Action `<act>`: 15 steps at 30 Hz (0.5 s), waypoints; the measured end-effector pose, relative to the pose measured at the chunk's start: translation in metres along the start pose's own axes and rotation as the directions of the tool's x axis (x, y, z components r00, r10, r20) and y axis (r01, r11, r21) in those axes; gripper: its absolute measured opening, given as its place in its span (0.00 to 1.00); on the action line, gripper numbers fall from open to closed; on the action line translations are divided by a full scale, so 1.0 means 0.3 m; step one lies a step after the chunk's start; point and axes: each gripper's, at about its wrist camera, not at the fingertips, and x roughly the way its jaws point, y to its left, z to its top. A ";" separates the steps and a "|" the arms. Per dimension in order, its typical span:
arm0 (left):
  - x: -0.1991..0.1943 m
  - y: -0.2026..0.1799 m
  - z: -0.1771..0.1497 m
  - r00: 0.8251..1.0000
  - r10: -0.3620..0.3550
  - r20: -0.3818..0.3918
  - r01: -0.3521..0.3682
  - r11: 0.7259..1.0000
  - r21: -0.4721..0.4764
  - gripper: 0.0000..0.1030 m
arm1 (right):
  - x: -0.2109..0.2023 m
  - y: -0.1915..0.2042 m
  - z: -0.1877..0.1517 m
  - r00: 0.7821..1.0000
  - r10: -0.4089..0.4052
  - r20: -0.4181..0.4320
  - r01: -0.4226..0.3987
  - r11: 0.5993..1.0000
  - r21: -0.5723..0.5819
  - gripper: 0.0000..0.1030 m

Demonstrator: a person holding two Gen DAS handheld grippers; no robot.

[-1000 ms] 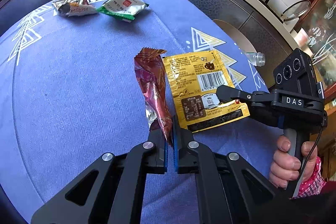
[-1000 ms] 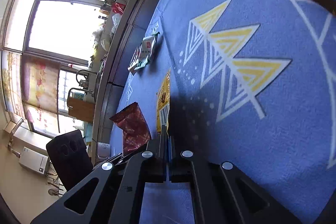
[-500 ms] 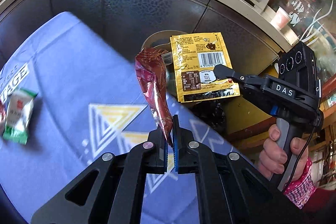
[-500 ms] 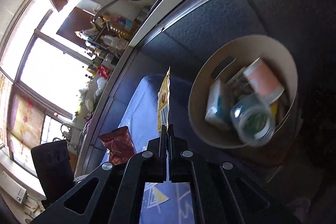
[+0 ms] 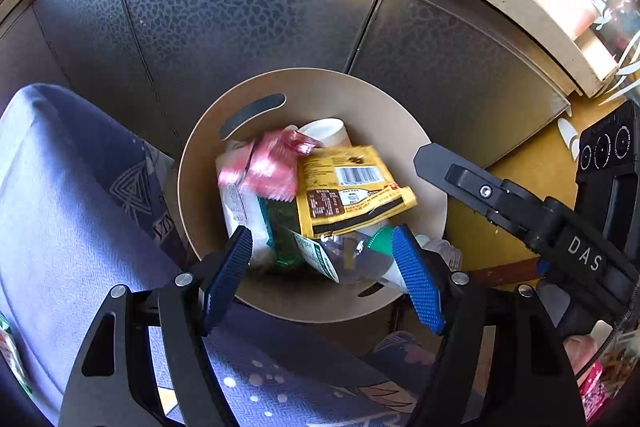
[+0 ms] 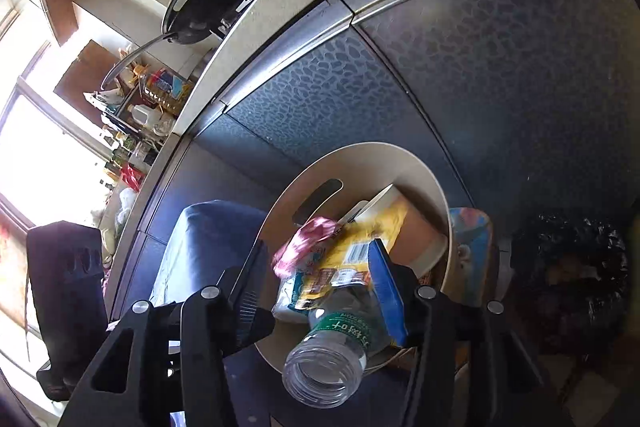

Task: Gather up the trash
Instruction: 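Carry both wrappers to the bin and release them, then bring both open grippers back toward the last two wrappers on the table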

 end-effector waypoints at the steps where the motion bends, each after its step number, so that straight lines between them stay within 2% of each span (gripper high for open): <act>1: -0.012 0.003 -0.010 1.000 0.002 0.008 -0.002 1.000 0.002 0.69 | -0.006 -0.005 -0.003 1.000 0.004 0.006 -0.004 1.000 0.003 0.51; 5: -0.080 0.018 -0.062 0.998 0.030 0.048 -0.031 1.000 0.003 0.69 | -0.042 -0.016 -0.021 0.999 0.021 0.031 -0.021 1.000 0.022 0.51; 8: -0.137 0.035 -0.111 0.997 0.026 0.073 -0.024 0.999 -0.024 0.69 | -0.067 0.006 -0.033 0.999 0.040 0.037 -0.040 0.999 0.012 0.51; 15: -0.268 0.096 -0.298 0.993 0.031 0.118 -0.019 0.995 -0.102 0.69 | -0.134 0.110 -0.098 0.995 0.101 0.025 -0.100 0.994 -0.035 0.51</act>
